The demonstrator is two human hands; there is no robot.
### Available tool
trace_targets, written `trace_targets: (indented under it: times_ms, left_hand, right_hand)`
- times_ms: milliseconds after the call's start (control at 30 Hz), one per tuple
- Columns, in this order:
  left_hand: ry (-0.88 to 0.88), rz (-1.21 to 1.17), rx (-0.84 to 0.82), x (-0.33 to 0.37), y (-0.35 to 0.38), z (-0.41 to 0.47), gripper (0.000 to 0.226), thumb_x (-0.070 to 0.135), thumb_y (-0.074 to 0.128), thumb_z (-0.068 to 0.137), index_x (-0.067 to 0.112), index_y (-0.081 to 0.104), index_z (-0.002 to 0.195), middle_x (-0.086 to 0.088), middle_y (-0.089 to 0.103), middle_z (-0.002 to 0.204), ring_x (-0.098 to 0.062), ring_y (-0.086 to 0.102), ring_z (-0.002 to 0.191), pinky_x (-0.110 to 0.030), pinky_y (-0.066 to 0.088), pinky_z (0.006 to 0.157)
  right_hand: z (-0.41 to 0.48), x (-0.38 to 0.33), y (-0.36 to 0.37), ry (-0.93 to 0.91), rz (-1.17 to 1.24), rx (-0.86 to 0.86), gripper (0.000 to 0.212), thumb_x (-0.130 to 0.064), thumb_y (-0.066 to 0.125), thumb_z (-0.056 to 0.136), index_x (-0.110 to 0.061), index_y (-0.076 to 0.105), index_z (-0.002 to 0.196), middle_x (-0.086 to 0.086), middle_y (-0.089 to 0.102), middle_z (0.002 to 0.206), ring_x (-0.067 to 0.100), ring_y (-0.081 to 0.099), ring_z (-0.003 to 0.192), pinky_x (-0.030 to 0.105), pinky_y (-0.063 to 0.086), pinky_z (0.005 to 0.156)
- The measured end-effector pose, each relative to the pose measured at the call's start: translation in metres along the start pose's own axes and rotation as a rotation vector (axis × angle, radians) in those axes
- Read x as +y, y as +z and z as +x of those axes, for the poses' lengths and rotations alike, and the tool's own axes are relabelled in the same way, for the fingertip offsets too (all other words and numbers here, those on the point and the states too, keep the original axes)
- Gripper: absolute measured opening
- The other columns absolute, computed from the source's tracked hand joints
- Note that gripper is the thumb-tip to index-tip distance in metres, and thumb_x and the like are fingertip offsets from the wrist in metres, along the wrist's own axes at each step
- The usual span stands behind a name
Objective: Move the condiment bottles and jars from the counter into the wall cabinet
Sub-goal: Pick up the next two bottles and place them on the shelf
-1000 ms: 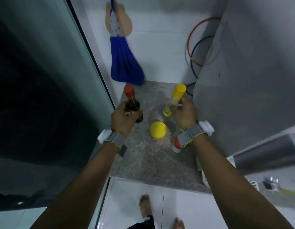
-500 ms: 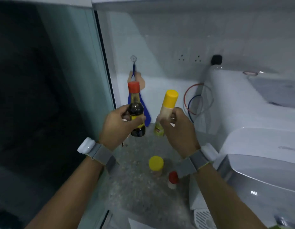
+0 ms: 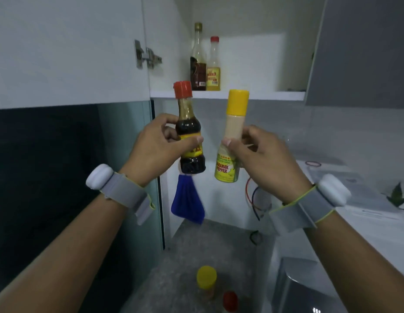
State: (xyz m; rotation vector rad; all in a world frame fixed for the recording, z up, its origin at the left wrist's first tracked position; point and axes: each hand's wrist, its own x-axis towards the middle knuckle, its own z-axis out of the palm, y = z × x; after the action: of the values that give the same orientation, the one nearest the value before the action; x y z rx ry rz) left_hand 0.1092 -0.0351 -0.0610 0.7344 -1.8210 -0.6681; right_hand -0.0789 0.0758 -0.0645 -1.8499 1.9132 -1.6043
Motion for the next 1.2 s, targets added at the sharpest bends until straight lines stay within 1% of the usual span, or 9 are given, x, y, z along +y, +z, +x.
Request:
trace_targets:
  times_ms: [167,233,367,500,567,700,833,1000,1200]
  left_hand:
    - [0.068,-0.04,0.04,0.039,-0.013,0.051,0.061,0.049,0.084,0.062,0.018,0.064,0.11,-0.014,0.075,0.085,-0.028,0.075,0.084,-0.048,0.061,0.082]
    - [0.085,-0.064,0.022,0.053,-0.018,0.073,0.065,0.049,0.084,0.06,0.016,0.064,0.112,-0.019,0.075,0.092,-0.028,0.076,0.086,-0.046,0.062,0.08]
    - [0.106,-0.062,0.012,0.073,-0.021,0.115,0.054,0.036,0.086,0.071,0.014,0.064,0.114,-0.018,0.075,0.097,-0.026,0.076,0.088,-0.043,0.063,0.08]
    - [0.106,-0.026,0.027,0.085,-0.02,0.165,0.061,0.044,0.087,0.061,0.017,0.064,0.11,-0.009,0.076,0.093,-0.022,0.076,0.085,-0.042,0.063,0.077]
    - [0.097,0.015,0.025,0.085,-0.016,0.187,0.061,0.045,0.087,0.058,0.017,0.063,0.107,-0.008,0.074,0.095,-0.024,0.075,0.084,-0.042,0.064,0.076]
    - [0.039,0.133,0.023,0.077,-0.006,0.227,0.049,0.037,0.088,0.069,0.018,0.06,0.105,-0.008,0.07,0.104,-0.025,0.073,0.085,-0.039,0.064,0.075]
    - [-0.018,0.251,-0.009,0.061,0.002,0.262,0.035,0.035,0.087,0.072,0.019,0.059,0.087,-0.011,0.072,0.103,-0.029,0.073,0.09,-0.042,0.062,0.083]
    - [-0.105,0.382,-0.055,0.037,0.012,0.298,0.048,0.039,0.086,0.071,0.011,0.067,0.106,-0.009,0.072,0.099,-0.026,0.073,0.088,-0.04,0.062,0.081]
    - [-0.133,0.517,-0.087,0.013,0.025,0.328,0.049,0.044,0.083,0.071,0.011,0.066,0.104,-0.008,0.071,0.098,-0.027,0.072,0.088,-0.039,0.061,0.084]
  right_hand:
    - [0.05,-0.023,-0.036,-0.083,-0.071,0.036,0.041,-0.059,0.06,0.087,-0.024,0.07,0.107,-0.008,0.074,0.099,0.017,0.073,0.087,0.047,0.06,0.083]
    - [0.074,-0.03,-0.048,-0.09,-0.058,0.033,0.041,-0.058,0.062,0.086,-0.021,0.072,0.103,-0.003,0.075,0.096,0.02,0.074,0.084,0.047,0.062,0.079]
    - [0.117,-0.046,-0.063,-0.106,-0.03,0.028,0.05,-0.061,0.065,0.079,-0.017,0.073,0.1,0.003,0.076,0.097,0.023,0.075,0.088,0.046,0.064,0.075]
    - [0.167,-0.058,-0.066,-0.095,-0.019,-0.005,0.042,-0.049,0.068,0.089,-0.013,0.07,0.11,0.005,0.075,0.107,0.023,0.075,0.092,0.041,0.065,0.077]
    - [0.187,-0.06,-0.063,-0.055,-0.041,-0.039,0.04,-0.046,0.068,0.091,-0.013,0.066,0.113,0.007,0.073,0.112,0.024,0.074,0.094,0.039,0.064,0.079]
    - [0.227,-0.053,-0.049,0.025,-0.042,-0.108,0.031,-0.037,0.068,0.094,-0.011,0.063,0.11,0.013,0.072,0.115,0.028,0.072,0.1,0.04,0.062,0.084]
    - [0.262,-0.039,-0.033,0.113,-0.031,-0.146,0.04,-0.03,0.069,0.095,0.0,0.062,0.121,0.019,0.07,0.119,0.033,0.07,0.105,0.044,0.061,0.089]
    - [0.299,-0.019,-0.014,0.197,-0.002,-0.178,0.043,-0.025,0.069,0.095,0.007,0.061,0.123,0.024,0.067,0.122,0.039,0.067,0.11,0.046,0.059,0.088]
    - [0.334,0.001,0.004,0.198,-0.045,-0.184,0.041,-0.028,0.071,0.093,0.004,0.066,0.118,0.023,0.069,0.12,0.038,0.068,0.109,0.052,0.059,0.09]
